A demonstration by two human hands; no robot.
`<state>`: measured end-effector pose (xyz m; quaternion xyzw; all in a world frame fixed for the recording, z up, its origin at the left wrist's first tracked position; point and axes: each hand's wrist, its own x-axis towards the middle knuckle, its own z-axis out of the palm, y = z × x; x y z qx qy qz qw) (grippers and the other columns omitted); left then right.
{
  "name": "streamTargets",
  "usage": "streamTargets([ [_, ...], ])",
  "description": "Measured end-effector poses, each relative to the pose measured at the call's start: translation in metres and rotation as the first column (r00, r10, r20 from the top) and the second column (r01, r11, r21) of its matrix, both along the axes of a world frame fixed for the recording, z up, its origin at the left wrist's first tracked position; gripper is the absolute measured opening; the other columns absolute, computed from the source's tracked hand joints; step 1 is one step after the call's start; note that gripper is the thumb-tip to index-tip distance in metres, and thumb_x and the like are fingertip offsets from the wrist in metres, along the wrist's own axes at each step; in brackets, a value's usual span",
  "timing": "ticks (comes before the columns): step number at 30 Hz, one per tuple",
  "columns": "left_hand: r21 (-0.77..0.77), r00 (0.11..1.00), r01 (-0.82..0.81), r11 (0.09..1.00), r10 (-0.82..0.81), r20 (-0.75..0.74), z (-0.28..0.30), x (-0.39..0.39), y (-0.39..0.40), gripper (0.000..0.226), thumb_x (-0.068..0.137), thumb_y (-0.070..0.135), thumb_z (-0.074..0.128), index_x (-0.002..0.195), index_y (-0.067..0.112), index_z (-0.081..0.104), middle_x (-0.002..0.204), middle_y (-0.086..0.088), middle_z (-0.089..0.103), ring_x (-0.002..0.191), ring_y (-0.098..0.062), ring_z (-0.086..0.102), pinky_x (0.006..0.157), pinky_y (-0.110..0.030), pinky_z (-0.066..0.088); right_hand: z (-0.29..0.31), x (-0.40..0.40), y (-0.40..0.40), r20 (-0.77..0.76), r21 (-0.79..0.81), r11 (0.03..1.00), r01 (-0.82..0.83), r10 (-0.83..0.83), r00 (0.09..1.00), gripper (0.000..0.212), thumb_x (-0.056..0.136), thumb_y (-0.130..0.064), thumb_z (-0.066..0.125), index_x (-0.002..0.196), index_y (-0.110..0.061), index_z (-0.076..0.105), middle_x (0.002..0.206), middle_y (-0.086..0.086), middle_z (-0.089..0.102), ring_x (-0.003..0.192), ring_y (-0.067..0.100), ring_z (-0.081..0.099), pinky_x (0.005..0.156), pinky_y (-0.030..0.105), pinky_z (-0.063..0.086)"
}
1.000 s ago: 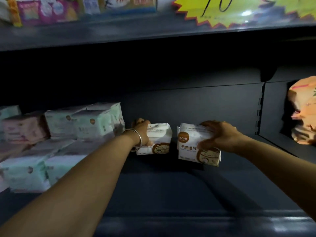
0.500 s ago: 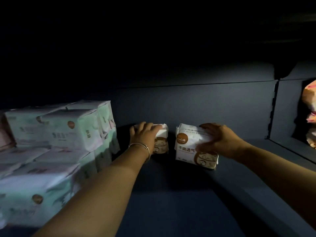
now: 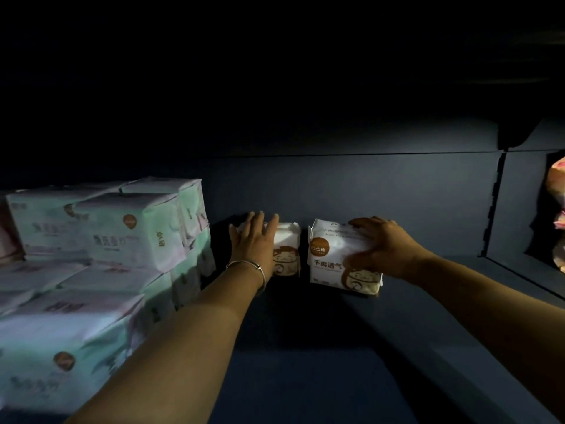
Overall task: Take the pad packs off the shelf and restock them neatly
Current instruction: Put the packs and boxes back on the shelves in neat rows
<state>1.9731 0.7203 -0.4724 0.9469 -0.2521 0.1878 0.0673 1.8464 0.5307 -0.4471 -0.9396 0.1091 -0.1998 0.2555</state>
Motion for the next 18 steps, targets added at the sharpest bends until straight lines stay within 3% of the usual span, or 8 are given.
streamTargets([
  [4, -0.189, 0.993, -0.105, 0.976, 0.091, -0.081, -0.004, -0.003, 0.007, 0.084, 0.090, 0.002, 0.051, 0.150, 0.016, -0.005, 0.156, -0.017, -0.010, 0.145, -0.035, -0.004, 0.118, -0.043, 0.009, 0.007, 0.015, 0.010, -0.038, -0.102, 0.995, 0.007, -0.011, 0.999, 0.077, 0.075, -0.028, 0.076, 0.142, -0.018, 0.039, 0.138, 0.006, 0.043, 0.130, 0.027, 0.033, 0.109, 0.042, 0.033],
  [6, -0.264, 0.981, -0.128, 0.956, 0.083, -0.174, -0.006, -0.005, 0.008, 0.083, 0.090, 0.000, 0.052, 0.150, 0.015, -0.003, 0.156, -0.019, -0.009, 0.144, -0.036, 0.005, 0.116, -0.040, 0.017, 0.003, 0.025, 0.013, -0.078, -0.202, 0.979, 0.006, -0.022, 0.997, 0.073, 0.081, -0.027, 0.071, 0.144, -0.021, 0.035, 0.149, 0.007, 0.032, 0.137, 0.026, 0.027, 0.113, 0.034, 0.026],
  [9, -0.291, 0.970, -0.102, 0.951, 0.029, -0.243, -0.007, -0.006, 0.008, 0.083, 0.087, 0.000, 0.056, 0.149, 0.012, 0.001, 0.153, -0.022, -0.002, 0.138, -0.037, 0.024, 0.112, -0.038, 0.028, -0.011, 0.041, 0.014, -0.066, -0.200, 0.979, 0.048, -0.062, 0.996, 0.065, 0.086, -0.017, 0.065, 0.144, -0.025, 0.036, 0.157, 0.006, 0.016, 0.142, 0.029, 0.019, 0.116, 0.032, 0.023],
  [16, -0.313, 0.975, -0.068, 0.947, -0.004, -0.223, -0.008, -0.007, 0.004, 0.087, 0.085, 0.003, 0.061, 0.148, 0.010, 0.002, 0.150, -0.019, 0.006, 0.133, -0.032, 0.033, 0.109, -0.035, 0.034, -0.023, 0.055, 0.012, -0.036, -0.276, 0.958, 0.076, -0.089, 0.995, 0.059, 0.091, -0.016, 0.055, 0.145, -0.024, 0.034, 0.150, 0.006, 0.032, 0.139, 0.032, 0.024, 0.115, 0.036, 0.027],
  [18, -0.321, 0.970, -0.066, 0.945, -0.015, -0.241, -0.007, -0.007, 0.004, 0.089, 0.085, 0.004, 0.061, 0.150, 0.012, -0.001, 0.153, -0.018, 0.001, 0.135, -0.032, 0.032, 0.109, -0.035, 0.033, -0.023, 0.053, 0.012, -0.080, -0.329, 0.942, 0.066, -0.097, 0.992, 0.063, 0.092, -0.019, 0.054, 0.148, -0.027, 0.026, 0.152, 0.007, 0.026, 0.141, 0.035, 0.018, 0.118, 0.039, 0.021],
])
